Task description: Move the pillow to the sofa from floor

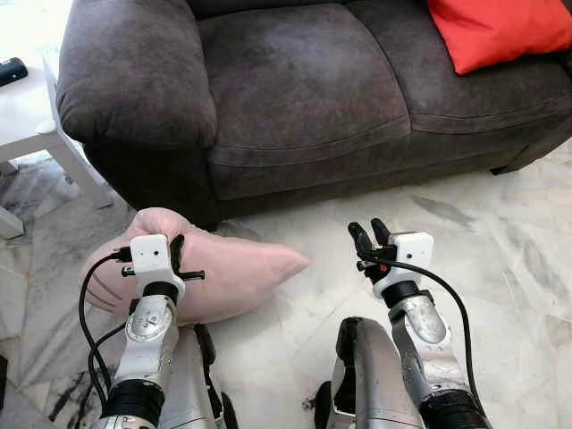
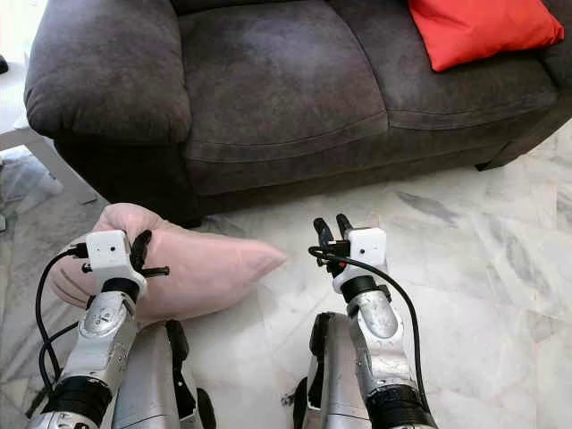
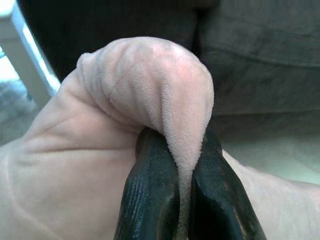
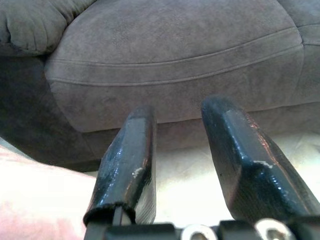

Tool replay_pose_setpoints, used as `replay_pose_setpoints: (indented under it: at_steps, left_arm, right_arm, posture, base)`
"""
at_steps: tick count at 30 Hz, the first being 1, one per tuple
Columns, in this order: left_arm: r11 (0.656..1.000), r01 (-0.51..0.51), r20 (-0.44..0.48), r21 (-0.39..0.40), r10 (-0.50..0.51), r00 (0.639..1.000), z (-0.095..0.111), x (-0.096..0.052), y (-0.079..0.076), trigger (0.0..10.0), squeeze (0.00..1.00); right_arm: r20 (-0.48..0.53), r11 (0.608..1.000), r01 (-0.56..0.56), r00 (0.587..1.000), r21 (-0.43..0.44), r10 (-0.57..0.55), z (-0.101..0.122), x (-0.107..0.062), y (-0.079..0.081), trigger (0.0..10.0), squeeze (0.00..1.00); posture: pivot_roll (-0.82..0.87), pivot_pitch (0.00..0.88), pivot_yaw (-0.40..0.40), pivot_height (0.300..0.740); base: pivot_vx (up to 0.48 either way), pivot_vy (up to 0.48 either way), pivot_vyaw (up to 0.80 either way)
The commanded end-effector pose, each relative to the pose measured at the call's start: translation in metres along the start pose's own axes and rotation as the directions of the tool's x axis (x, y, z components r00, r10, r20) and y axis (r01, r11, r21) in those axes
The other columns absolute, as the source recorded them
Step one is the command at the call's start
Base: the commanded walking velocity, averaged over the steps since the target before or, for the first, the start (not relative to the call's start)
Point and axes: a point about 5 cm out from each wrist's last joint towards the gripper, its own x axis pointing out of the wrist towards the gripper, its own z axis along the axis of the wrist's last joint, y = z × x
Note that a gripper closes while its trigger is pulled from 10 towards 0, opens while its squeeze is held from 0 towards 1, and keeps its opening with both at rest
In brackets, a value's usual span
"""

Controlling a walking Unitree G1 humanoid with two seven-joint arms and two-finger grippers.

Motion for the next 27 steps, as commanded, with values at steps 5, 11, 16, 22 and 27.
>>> replay_pose_setpoints:
  at_steps: [5,11,16,22,27]
  left_arm:
    - [0.999,0.02,0.116,0.028,-0.023,0.993,0.0242,0.0052,-0.0028,10.0,0.0]
    - [0.999,0.023,0.111,0.028,-0.026,0.993,0.0244,0.0044,-0.0031,10.0,0.0]
    - [0.999,0.026,0.112,0.031,-0.03,0.993,0.025,0.0042,-0.0039,10.0,0.0]
    - [0.999,0.031,0.119,0.032,-0.035,0.992,0.0274,0.0055,-0.0052,10.0,0.0]
    - [0.999,0.037,0.12,0.031,-0.041,0.992,0.0282,0.0059,-0.0066,10.0,0.0]
  right_arm:
    - [-0.004,1.0,0.008,1.0,0.006,-0.008,-0.0024,-0.0011,-0.0002,10.0,0.0]
    - [-0.002,1.0,0.006,1.0,0.006,-0.006,-0.0031,-0.0008,0.0008,10.0,0.0]
    - [-0.002,1.0,0.003,1.0,0.008,-0.003,-0.0033,-0.0005,0.0017,10.0,0.0]
    - [0.001,1.0,0.003,1.0,0.009,-0.003,-0.0033,0.0002,0.0023,10.0,0.0]
    - [0.004,1.0,0.004,1.0,0.009,-0.004,-0.0029,0.0006,0.0025,10.0,0.0]
  posture:
    - [0.08,0.217,-0.015,0.598]
    - [0.08,0.218,-0.015,0.638]
    - [0.08,0.217,-0.014,0.668]
    - [0.08,0.215,-0.012,0.708]
    - [0.08,0.211,-0.01,0.74]
  base:
    - [0.0,0.0,0.0]
    - [0.0,0.0,0.0]
    - [0.0,0.0,0.0]
    - [0.0,0.0,0.0]
    - [0.0,0.0,0.0]
